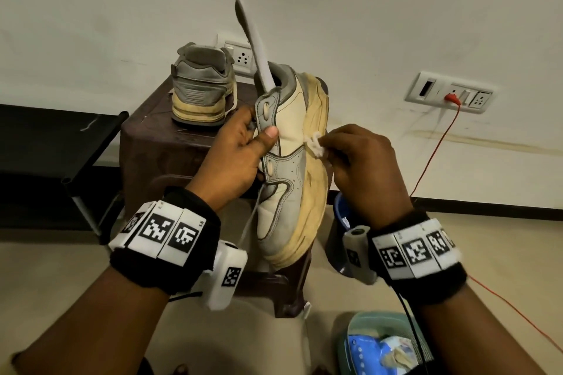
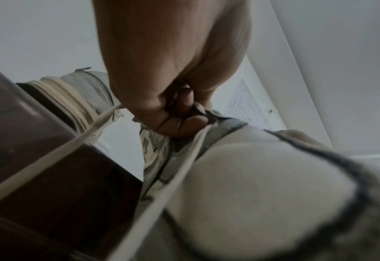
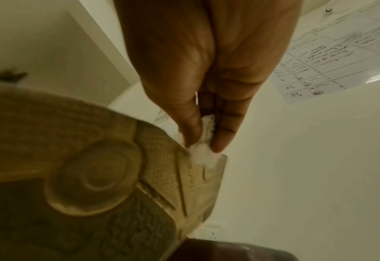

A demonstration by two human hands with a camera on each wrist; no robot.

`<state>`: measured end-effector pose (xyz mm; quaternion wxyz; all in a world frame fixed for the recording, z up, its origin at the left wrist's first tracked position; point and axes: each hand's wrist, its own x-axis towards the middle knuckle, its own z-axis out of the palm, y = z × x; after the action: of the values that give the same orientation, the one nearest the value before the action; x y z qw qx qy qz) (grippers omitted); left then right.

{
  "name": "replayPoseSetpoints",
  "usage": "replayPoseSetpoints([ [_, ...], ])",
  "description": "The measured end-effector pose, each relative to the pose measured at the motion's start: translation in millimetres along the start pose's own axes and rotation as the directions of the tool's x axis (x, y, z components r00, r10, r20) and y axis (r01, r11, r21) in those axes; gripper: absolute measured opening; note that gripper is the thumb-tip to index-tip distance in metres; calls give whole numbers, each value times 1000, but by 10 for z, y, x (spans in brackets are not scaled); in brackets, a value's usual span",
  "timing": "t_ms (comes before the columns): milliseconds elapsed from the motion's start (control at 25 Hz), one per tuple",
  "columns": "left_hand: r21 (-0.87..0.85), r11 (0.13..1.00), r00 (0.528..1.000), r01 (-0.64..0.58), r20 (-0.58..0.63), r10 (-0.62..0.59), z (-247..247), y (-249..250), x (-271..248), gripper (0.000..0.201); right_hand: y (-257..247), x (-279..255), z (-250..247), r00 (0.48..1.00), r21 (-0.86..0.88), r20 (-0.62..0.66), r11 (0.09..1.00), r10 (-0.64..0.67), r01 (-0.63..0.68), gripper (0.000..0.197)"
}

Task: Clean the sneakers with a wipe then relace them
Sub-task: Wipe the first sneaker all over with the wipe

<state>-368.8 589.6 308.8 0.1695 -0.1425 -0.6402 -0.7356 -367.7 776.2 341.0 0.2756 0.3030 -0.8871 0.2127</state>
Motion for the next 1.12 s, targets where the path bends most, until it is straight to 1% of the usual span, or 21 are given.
replayPoseSetpoints([
  [40,9,1000,1000,-2,0,2,23,-8,-7,32,56,11,1,1000,19,6,999,29,-29,19],
  [80,13,1000,1000,-11,-6,11,45,-4,-11,31,86,-9,-29,1000,29,18,999,25,-26,20],
  [160,20,999,999,-35,-29,36,63,16,-12,29,34,-90,-163,996,32,84,999,-40,38,21],
  [280,44,998,996,-49,-77,52,42,37,-2,27,-137,-236,-348,955,57,265,991,-131,120,26],
  [320,36,998,992,-56,-109,60,18,44,-2,27,-177,-272,-369,942,72,300,988,-152,136,28],
  [360,23,998,987,-65,-147,68,-9,51,2,28,-203,-295,-363,936,77,307,985,-172,156,28],
  [400,11,997,981,-78,-179,79,-34,56,10,28,-213,-305,-340,939,76,286,981,-192,177,28],
  [480,-8,995,977,-96,-194,93,-53,64,29,29,-195,-270,-249,963,72,187,980,-196,186,23],
  [600,-17,996,985,-87,-148,83,34,55,20,31,-126,-146,-104,992,57,4,990,-128,128,19],
  [680,-14,996,986,-91,-143,88,114,47,9,29,-95,-82,-68,995,43,-44,995,-91,93,21],
  [720,-19,995,984,-99,-150,96,140,44,12,28,-95,-77,-89,995,44,-30,995,-91,92,22],
  [800,-17,992,977,-121,-179,116,154,42,30,27,-143,-116,-184,991,58,57,991,-123,119,22],
  [840,-11,992,973,-125,-196,121,155,40,40,27,-181,-156,-242,981,63,121,988,-150,143,22],
  [920,-15,993,966,-116,-235,109,139,45,62,26,-249,-229,-334,946,69,245,977,-211,200,24],
  [960,-20,994,963,-108,-250,100,122,48,75,25,-264,-252,-345,932,71,275,971,-238,227,26],
  [1000,-29,994,962,-103,-259,92,110,48,92,24,-264,-266,-333,929,68,269,967,-255,246,26],
  [1040,-42,994,961,-98,-264,84,102,47,111,24,-255,-268,-309,938,56,230,966,-259,253,25],
  [1120,-72,994,959,-88,-276,65,92,47,139,24,-227,-237,-234,969,18,89,973,-229,229,23],
])
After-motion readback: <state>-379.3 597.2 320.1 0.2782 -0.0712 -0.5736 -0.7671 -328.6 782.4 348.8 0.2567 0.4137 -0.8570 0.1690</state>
